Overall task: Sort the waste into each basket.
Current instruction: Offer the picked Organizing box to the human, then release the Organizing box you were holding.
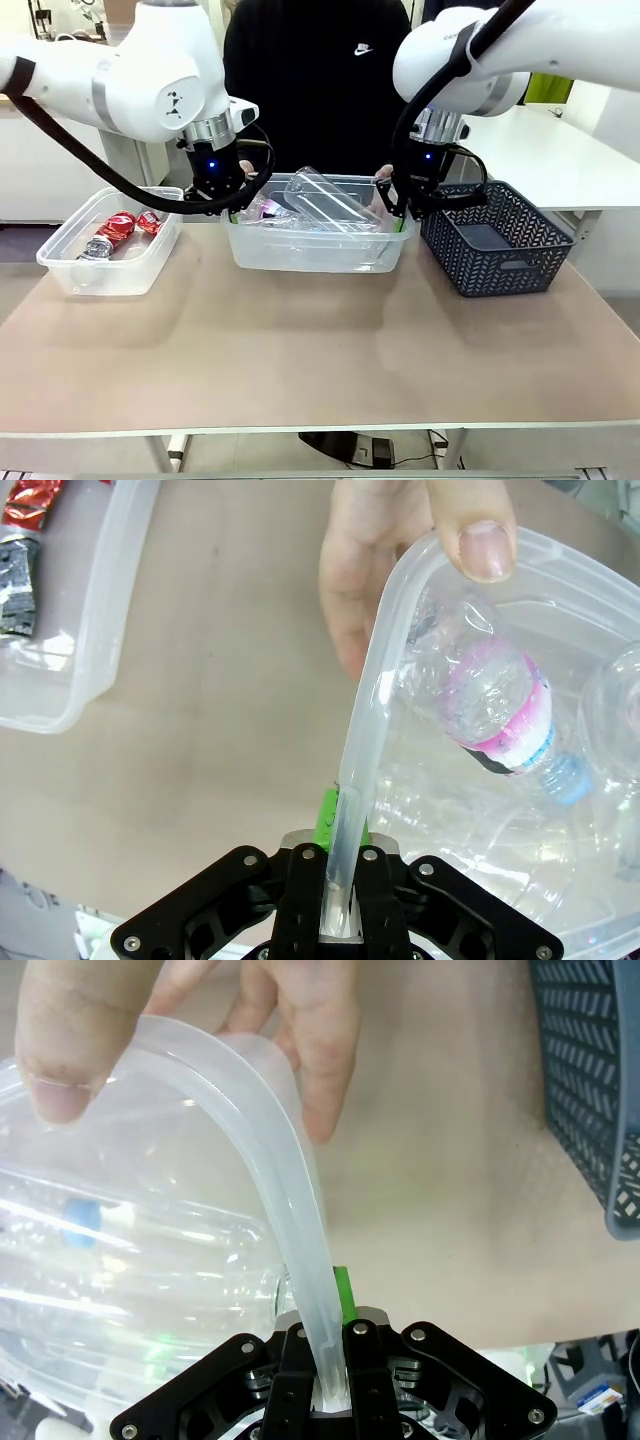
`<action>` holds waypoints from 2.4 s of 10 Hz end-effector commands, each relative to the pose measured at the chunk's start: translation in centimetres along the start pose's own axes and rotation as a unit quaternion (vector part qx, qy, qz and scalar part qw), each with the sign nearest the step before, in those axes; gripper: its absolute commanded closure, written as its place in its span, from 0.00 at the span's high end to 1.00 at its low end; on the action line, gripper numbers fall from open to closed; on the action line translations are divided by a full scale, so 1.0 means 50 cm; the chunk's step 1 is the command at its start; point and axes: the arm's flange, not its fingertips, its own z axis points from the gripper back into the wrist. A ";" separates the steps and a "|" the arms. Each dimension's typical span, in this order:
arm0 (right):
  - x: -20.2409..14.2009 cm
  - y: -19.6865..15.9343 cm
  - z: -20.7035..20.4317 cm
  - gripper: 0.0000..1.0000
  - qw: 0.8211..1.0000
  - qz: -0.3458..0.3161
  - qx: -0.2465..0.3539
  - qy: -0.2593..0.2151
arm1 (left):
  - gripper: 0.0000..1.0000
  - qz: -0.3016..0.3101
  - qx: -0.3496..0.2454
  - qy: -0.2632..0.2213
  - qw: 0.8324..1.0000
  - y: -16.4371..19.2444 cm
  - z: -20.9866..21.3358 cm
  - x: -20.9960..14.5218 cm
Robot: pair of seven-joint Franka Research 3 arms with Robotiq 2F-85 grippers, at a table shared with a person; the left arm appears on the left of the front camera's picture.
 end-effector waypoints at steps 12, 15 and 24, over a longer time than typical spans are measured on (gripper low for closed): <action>-0.043 -0.021 0.027 1.00 0.998 0.024 0.029 -0.048 | 0.63 -0.006 -0.014 -0.027 1.000 0.008 0.031 -0.018; -0.055 -0.038 0.040 0.89 0.994 0.018 0.046 -0.093 | 1.00 -0.015 -0.020 -0.041 0.999 0.019 0.045 -0.031; -0.050 -0.040 0.040 1.00 0.996 0.003 0.030 -0.087 | 1.00 -0.004 -0.022 -0.041 0.999 0.012 0.054 -0.030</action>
